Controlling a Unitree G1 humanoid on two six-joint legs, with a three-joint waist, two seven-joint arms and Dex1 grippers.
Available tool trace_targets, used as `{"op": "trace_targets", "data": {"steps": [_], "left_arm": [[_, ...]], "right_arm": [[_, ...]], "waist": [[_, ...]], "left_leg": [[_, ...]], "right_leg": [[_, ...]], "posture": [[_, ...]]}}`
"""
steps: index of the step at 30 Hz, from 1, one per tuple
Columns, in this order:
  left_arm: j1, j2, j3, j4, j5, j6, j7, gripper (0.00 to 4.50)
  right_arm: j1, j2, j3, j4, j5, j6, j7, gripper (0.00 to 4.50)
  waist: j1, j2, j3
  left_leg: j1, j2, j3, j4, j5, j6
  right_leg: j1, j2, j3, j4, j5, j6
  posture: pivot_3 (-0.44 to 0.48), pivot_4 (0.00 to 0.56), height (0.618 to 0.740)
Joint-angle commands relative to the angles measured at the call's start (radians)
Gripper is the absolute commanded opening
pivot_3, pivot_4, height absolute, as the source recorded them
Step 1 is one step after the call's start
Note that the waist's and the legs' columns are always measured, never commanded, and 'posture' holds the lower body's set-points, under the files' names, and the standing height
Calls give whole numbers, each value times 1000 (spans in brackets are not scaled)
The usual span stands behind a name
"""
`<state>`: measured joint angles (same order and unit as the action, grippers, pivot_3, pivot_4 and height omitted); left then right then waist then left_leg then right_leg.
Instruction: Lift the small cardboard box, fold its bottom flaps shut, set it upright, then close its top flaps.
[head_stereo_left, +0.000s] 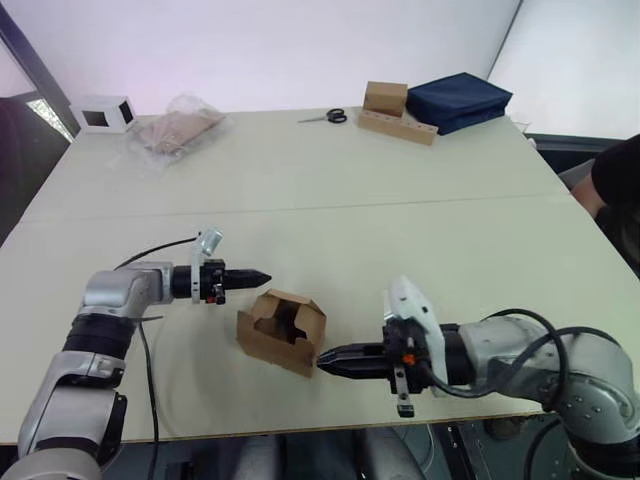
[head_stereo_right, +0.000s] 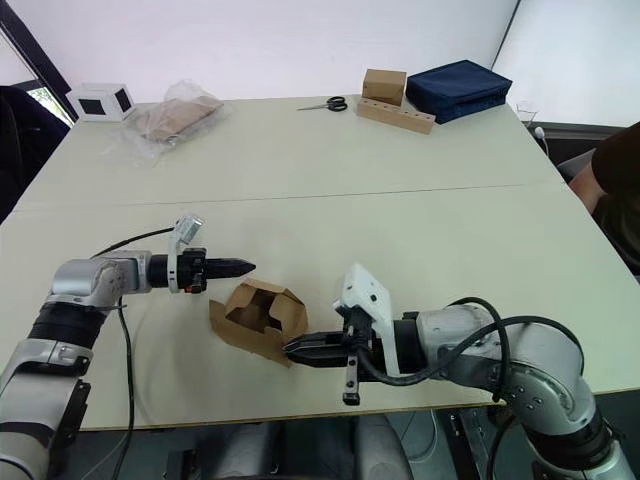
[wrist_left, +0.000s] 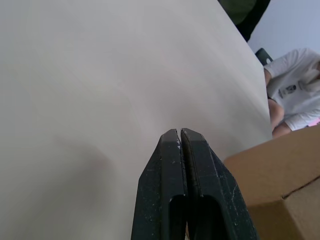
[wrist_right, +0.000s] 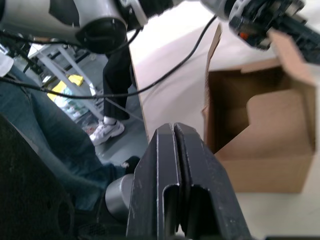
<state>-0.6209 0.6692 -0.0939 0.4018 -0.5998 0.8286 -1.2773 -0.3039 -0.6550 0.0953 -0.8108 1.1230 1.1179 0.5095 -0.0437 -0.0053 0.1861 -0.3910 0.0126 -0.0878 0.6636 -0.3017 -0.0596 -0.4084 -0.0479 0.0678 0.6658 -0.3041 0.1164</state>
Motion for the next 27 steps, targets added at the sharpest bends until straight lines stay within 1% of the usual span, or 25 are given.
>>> {"op": "trace_targets", "data": {"steps": [1,6,12,16,27], "left_arm": [[25,10,11,-77,-11,34,-21,44],[83,8,35,-189,-43,89,-5,44],[148,-3,82,-319,-106,168,48,44],[173,-2,95,-341,-116,184,69,44],[197,-12,105,-364,-117,182,95,44]], "right_arm": [[-29,27,34,-15,-13,-12,-51,0],[-49,41,71,1,-68,-25,-87,0],[-55,31,97,5,-122,-35,-78,0],[-56,36,100,7,-138,-36,-70,0],[-63,61,160,65,-242,-68,-35,0]], "waist": [[0,0,0],[1,0,0],[1,0,0],[2,0,0],[2,0,0]], "left_leg": [[0,0,0,0,0,0],[0,0,0,0,0,0],[0,0,-1,0,0,0],[0,0,-1,0,0,0],[0,0,-1,0,0,0]], "right_leg": [[0,0,0,0,0,0],[0,0,0,0,0,0],[0,0,0,0,0,0],[0,0,0,0,0,0],[0,0,0,0,0,0]], "posture": [[0,150,740],[0,150,740],[0,150,740],[0,150,740],[0,150,740]]}}
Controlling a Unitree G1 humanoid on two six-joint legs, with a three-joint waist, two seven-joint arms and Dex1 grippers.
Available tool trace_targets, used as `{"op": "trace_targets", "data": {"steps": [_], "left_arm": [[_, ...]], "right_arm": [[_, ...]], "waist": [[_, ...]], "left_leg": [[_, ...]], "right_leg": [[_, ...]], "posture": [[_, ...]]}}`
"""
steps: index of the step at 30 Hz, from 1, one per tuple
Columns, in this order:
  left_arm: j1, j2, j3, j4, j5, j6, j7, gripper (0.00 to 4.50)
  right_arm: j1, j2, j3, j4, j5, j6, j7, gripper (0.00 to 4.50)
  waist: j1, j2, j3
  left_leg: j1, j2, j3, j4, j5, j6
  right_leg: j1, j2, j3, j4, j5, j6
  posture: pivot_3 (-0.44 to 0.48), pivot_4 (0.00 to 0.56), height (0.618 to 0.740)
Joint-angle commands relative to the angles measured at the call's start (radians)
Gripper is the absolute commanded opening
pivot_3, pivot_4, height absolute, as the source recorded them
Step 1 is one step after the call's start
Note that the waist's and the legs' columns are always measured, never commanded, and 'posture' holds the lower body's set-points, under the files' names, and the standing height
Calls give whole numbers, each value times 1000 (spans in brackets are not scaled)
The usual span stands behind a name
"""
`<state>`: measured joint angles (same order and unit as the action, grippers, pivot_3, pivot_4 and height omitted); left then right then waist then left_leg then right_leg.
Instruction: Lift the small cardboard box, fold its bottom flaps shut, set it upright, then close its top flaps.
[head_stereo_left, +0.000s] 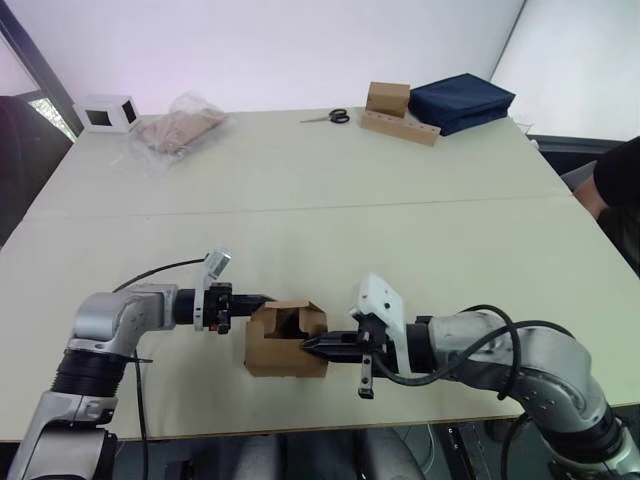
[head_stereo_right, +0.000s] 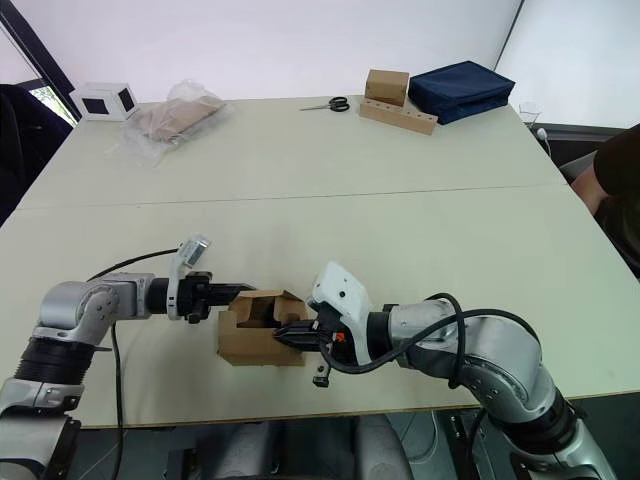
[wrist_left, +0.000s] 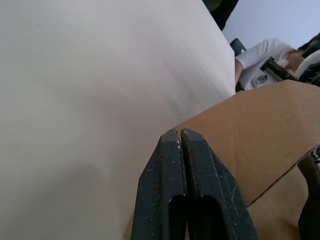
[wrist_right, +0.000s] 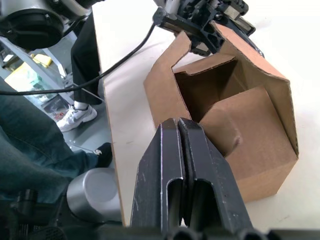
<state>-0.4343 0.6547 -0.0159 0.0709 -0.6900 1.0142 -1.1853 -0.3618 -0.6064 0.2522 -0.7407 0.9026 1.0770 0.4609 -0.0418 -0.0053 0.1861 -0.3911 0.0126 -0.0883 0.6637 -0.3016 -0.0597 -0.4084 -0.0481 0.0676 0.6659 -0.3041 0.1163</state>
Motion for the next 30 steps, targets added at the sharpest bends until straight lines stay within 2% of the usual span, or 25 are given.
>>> {"op": "trace_targets", "data": {"steps": [1,21,24,30], "left_arm": [[14,2,28,-37,-27,-2,5,44],[59,-5,56,-64,-31,-36,57,44],[65,2,101,-53,-33,-49,87,44],[111,89,267,-115,-87,-18,132,44]], "right_arm": [[-1,15,5,-1,-27,-30,15,0],[39,75,11,82,-79,-63,66,0],[45,75,3,79,-75,-66,74,0],[58,61,-3,71,-81,-82,99,0]], "waist": [[0,0,0],[0,0,0],[0,0,0],[-1,0,0]], "left_leg": [[0,0,0,0,0,0],[0,0,0,0,0,0],[0,0,0,0,0,0],[0,0,0,0,0,0]], "right_leg": [[0,0,0,0,0,0],[0,0,0,0,0,0],[0,0,0,0,0,0],[0,0,0,0,0,0]], "posture": [[0,150,740],[0,150,740],[0,150,740],[0,150,740]]}}
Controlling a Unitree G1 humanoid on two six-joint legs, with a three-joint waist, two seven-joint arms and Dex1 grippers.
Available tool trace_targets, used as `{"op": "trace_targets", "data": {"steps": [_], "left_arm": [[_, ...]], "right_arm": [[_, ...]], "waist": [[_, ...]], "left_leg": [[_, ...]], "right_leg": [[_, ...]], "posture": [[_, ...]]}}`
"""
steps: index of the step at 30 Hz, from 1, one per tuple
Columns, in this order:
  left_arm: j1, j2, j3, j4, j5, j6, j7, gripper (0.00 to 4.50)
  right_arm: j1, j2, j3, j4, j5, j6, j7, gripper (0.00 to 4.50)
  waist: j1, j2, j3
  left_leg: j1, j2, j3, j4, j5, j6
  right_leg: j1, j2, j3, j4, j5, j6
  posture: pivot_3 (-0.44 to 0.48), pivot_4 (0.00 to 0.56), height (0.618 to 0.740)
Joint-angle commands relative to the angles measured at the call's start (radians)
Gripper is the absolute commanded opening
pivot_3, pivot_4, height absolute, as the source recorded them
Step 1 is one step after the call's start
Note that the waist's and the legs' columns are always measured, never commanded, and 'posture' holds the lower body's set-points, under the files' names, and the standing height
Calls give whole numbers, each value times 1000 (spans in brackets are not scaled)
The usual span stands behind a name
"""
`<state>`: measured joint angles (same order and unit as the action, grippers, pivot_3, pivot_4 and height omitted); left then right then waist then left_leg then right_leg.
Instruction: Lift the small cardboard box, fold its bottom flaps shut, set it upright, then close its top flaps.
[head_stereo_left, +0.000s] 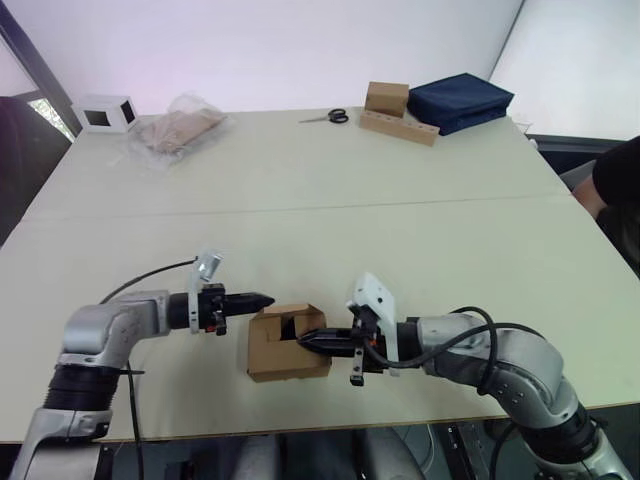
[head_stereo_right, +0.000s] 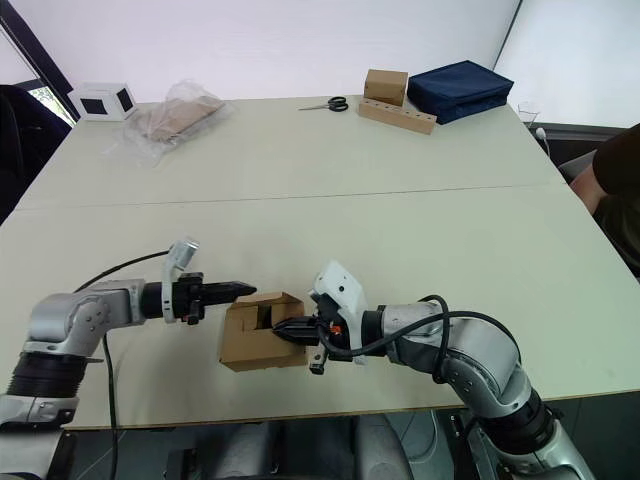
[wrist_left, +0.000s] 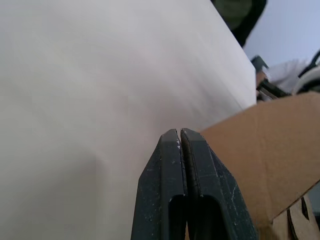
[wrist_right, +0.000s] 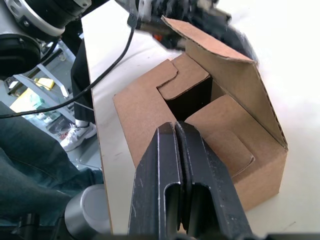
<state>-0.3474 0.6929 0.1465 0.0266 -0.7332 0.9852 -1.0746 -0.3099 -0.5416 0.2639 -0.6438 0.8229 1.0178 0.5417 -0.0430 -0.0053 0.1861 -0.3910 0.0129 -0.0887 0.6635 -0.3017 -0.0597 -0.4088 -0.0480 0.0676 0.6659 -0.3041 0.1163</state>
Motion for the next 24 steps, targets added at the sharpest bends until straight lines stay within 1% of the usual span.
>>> {"op": "trace_targets", "data": {"steps": [1,3,5,9,12,15,17,20,24], "left_arm": [[38,66,135,-97,-59,24,33,44],[85,90,209,-182,-120,77,59,44],[157,109,258,-292,-186,129,74,44],[301,128,293,-471,-271,177,98,44],[382,97,310,-574,-288,153,162,44],[399,15,356,-650,-315,58,241,44],[422,16,351,-691,-326,46,245,44],[468,43,285,-751,-293,22,244,44],[480,60,231,-735,-260,-18,248,44]], "right_arm": [[7,-5,-15,-26,-4,-26,22,0],[11,-7,-16,-24,-10,-35,31,0],[11,-6,-15,-18,-14,-42,38,0],[0,4,-6,-4,-26,-53,51,0],[-9,7,0,10,-34,-58,64,0],[-16,8,2,22,-41,-61,79,0],[-21,8,2,28,-41,-60,86,0],[-29,10,-1,35,-42,-57,97,0],[-33,12,-5,38,-41,-53,102,0]], "waist": [[-1,0,0],[0,0,0],[-1,0,0],[3,0,0],[4,0,0],[8,0,0],[8,0,0],[4,0,0],[6,0,0]], "left_leg": [[0,0,0,0,0,0],[0,0,0,0,0,0],[0,0,0,0,0,0],[0,0,1,-1,0,0],[1,0,1,0,0,-1],[1,0,1,0,0,-1],[1,0,1,0,0,-1],[1,0,1,-1,0,-1],[1,0,1,-1,0,-1]], "right_leg": [[0,0,0,0,0,0],[0,-1,0,0,0,0],[0,-1,0,0,0,0],[0,-2,0,-1,0,0],[1,-2,0,-1,0,0],[1,-2,0,-1,0,0],[1,-2,0,-1,0,0],[1,-2,0,-1,0,0],[1,-1,0,-1,0,0]], "posture": [[0,150,740],[0,150,740],[0,150,740],[0,150,740],[0,150,740],[0,150,740],[0,150,740],[0,150,740],[0,150,740]]}}
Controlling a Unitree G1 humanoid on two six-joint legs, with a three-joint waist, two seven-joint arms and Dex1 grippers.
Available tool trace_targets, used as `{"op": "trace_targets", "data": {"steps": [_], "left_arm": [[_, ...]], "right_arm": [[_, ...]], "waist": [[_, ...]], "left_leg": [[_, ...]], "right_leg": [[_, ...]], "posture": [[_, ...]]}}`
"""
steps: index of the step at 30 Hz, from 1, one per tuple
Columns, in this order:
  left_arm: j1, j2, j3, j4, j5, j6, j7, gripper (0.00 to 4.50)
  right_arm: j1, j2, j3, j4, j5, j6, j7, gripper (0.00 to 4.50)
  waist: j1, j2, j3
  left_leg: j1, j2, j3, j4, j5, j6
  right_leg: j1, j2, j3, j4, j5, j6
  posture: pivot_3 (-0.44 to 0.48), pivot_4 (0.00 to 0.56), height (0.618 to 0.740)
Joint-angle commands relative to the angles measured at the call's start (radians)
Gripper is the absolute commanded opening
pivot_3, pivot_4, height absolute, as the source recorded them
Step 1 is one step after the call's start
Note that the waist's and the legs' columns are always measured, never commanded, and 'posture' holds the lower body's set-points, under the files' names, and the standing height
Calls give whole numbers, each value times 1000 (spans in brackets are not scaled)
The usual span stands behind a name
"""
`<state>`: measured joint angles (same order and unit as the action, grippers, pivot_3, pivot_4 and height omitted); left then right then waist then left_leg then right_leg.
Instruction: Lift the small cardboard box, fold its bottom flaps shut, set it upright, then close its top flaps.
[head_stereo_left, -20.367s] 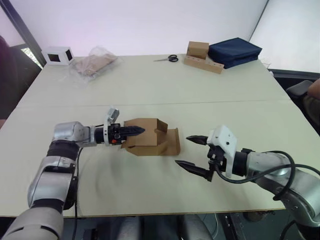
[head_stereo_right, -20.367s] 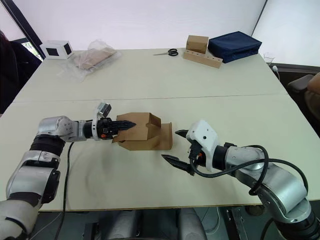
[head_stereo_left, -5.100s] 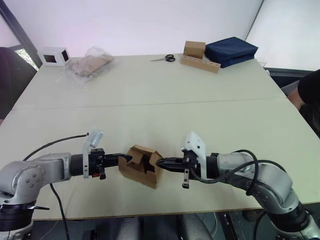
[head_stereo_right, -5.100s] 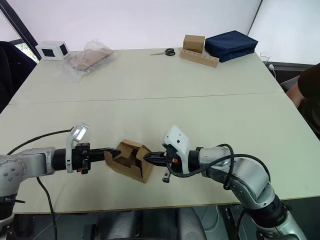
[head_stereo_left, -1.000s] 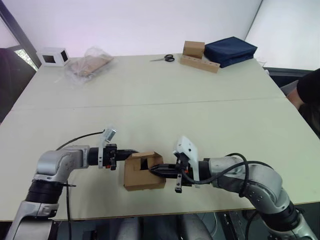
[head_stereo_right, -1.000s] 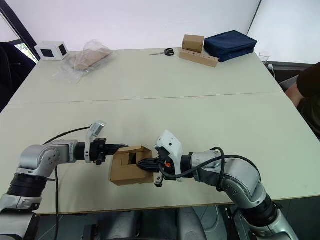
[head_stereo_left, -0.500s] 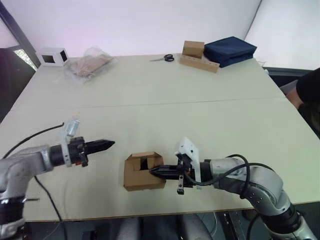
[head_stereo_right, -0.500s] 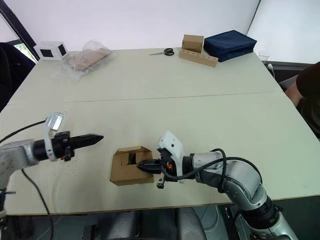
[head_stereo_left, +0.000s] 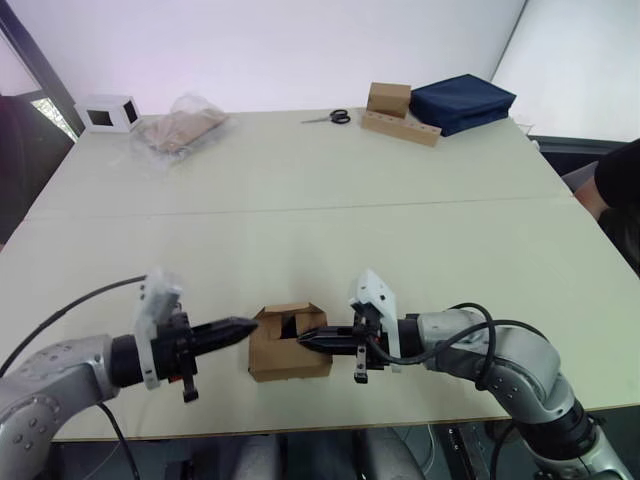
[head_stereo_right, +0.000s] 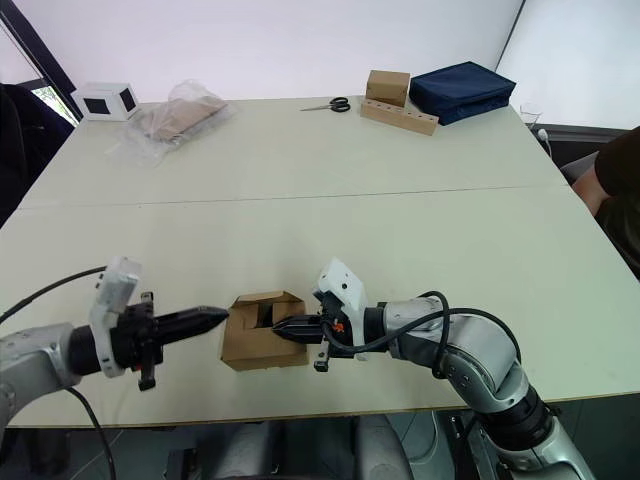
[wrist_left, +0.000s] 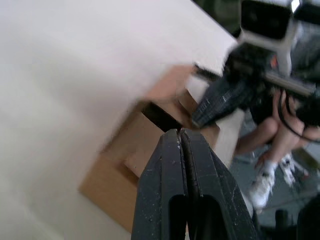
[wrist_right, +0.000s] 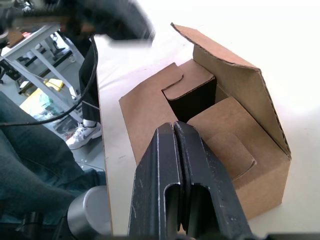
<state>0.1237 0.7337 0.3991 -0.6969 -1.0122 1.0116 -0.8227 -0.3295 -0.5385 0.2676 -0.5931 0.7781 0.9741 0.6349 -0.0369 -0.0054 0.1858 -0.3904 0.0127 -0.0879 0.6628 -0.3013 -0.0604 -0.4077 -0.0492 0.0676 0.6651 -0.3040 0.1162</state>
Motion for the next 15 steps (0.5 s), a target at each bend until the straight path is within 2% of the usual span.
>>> {"op": "trace_targets", "data": {"steps": [1,15], "left_arm": [[12,25,-28,-6,21,-51,-10,44],[32,84,-112,82,89,-134,-67,44]], "right_arm": [[-13,9,-11,-14,6,-7,8,0],[5,4,-59,-48,64,-1,15,0]], "waist": [[0,0,0],[-2,0,0]], "left_leg": [[0,0,0,0,0,0],[0,0,0,0,0,0]], "right_leg": [[0,0,0,0,0,0],[0,1,0,0,0,0]], "posture": [[0,150,740],[0,150,740]]}}
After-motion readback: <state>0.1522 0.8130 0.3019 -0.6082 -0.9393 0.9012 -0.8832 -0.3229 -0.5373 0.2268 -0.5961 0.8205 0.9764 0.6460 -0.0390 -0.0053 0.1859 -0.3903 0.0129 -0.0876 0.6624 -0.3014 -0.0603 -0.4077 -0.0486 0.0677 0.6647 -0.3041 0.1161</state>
